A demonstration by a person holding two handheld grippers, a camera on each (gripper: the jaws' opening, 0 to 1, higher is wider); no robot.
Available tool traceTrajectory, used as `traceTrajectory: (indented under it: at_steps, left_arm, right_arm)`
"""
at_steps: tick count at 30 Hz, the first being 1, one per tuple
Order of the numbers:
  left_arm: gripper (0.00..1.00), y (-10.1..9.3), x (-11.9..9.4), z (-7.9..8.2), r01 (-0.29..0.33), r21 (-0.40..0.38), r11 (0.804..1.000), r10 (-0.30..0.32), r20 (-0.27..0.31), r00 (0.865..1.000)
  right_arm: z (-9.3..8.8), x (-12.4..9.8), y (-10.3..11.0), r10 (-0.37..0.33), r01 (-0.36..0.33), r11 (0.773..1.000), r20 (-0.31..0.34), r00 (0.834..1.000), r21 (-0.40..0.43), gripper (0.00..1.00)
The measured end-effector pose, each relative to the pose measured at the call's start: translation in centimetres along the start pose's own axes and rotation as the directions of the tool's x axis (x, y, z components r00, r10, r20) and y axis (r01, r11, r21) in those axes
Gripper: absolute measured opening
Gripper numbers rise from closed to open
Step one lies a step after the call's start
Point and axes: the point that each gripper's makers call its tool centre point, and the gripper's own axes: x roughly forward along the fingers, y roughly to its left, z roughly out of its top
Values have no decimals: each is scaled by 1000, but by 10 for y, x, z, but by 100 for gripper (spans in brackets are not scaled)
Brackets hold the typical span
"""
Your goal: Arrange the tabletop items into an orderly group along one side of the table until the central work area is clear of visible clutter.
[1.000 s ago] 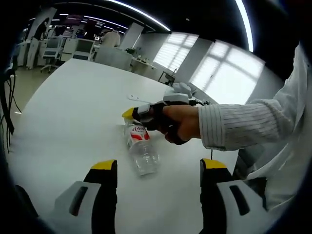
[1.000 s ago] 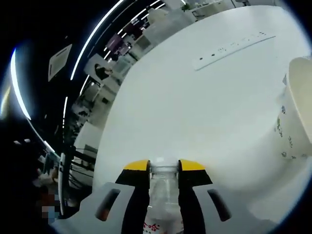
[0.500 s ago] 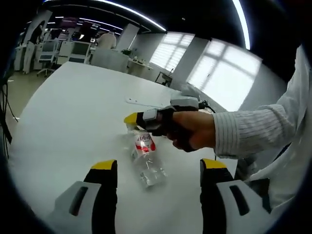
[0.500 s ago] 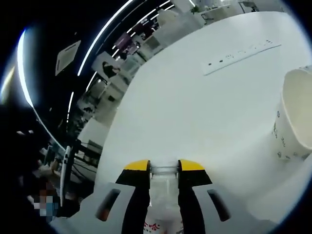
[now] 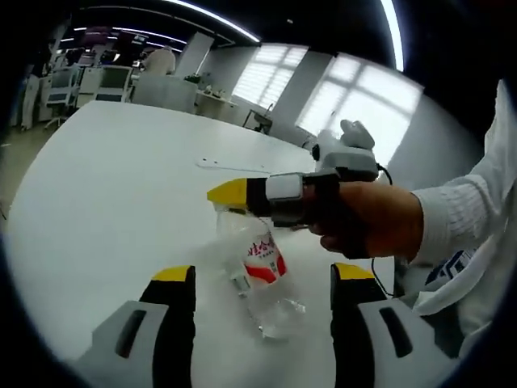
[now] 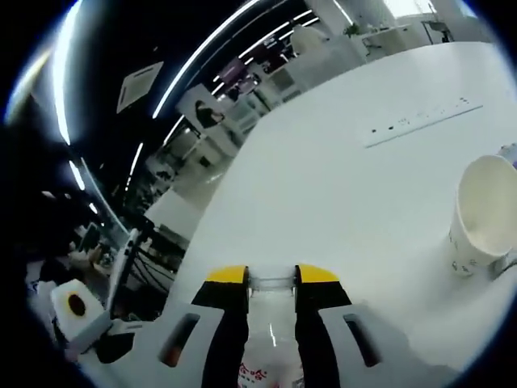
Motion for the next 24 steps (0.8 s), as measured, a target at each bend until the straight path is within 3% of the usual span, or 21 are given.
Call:
traceTrajectory:
  at_steps: [6,11,21,24]
  left_arm:
    - [69,-2,16,-5,80,5,997,-80,-35,996]
    - [68,-21,26,-8,201,-11,979,-202,-49,978]
    - [59,-26,39,-24,251,22,968,-245,-137,960]
    - [50,-30,39,-25,280,40,959,-272,-145,951]
  right_arm:
    - [2,-13,14,62,-61,997,25,998,-51,18]
    - [3,-24,25,112,-107,986,30,993,-125,19]
    - [0,-44,42,161,-152,964,25,987,-217,19]
    - [0,-50,44,175,-166,959,21,984,-230,19]
